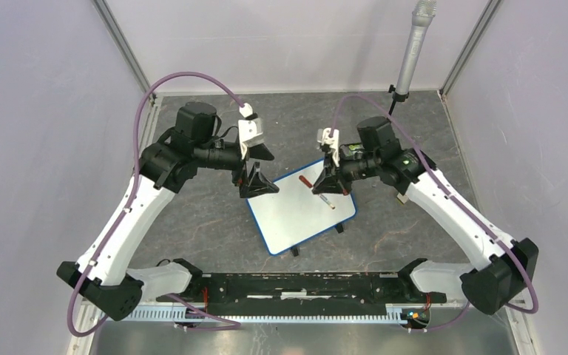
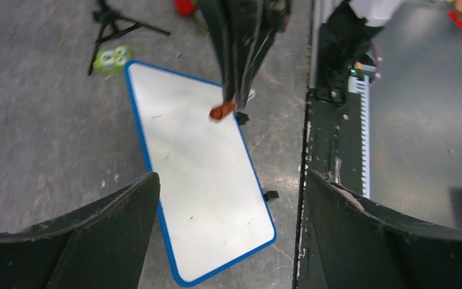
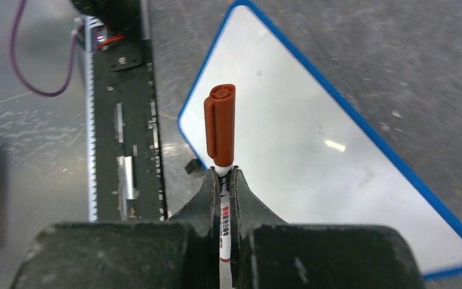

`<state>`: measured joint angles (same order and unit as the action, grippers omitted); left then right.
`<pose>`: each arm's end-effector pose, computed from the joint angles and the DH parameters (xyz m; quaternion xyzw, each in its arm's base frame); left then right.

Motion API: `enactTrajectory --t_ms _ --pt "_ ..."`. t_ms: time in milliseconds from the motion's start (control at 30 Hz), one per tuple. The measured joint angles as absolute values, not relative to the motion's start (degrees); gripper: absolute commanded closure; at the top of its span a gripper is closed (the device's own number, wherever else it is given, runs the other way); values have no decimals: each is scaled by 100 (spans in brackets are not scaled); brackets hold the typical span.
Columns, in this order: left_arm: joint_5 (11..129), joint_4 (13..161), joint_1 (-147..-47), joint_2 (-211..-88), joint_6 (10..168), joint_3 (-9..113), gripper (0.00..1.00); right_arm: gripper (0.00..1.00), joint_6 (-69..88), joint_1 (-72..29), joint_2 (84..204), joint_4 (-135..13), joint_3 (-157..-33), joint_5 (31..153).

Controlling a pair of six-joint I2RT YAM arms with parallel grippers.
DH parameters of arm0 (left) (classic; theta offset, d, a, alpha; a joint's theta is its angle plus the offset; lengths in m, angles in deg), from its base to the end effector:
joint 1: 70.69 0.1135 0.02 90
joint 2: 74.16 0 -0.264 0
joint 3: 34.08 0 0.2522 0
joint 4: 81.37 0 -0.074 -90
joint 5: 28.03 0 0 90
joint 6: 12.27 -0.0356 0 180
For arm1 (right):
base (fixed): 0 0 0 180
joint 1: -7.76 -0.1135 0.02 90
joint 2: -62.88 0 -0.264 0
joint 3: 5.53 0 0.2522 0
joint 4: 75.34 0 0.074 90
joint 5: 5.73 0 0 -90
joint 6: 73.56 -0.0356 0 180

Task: Write a sentence on the whiteboard
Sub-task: Pass from the right arm to the left

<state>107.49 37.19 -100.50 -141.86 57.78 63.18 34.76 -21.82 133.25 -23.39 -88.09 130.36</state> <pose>0.1811 -0.1330 0.4299 0.5096 0.6522 -0.3754 0.4172 0.2080 0.1475 0.3523 -0.4901 0.6940 0.3910 0.3540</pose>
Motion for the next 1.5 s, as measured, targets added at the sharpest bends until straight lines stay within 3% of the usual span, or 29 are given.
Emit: enactTrajectory --t_ms 467,833,1167,1433,1467,1500 --pt "11953 2698 -10439 -14617 3265 6098 27 100 3210 -3059 13898 -2336 -8809 13779" --pt "12179 2709 -10585 -14682 3027 5768 44 100 3098 -3203 13898 -2378 -8809 14002" --pt "12216 2943 -10696 -14698 3055 5610 51 100 2993 -3203 13898 -2428 -8809 14126" --pt "12203 3343 -10782 -14722 3481 5584 86 100 2952 -3218 13898 -2446 -8809 14188" --pt "12205 3417 -10784 -14722 3617 5575 94 98 2950 -3227 13898 -2448 -8809 14194" --pt "12205 3456 -10784 -14722 3757 5562 97 89 2943 -3227 13898 -2452 -8811 14199"
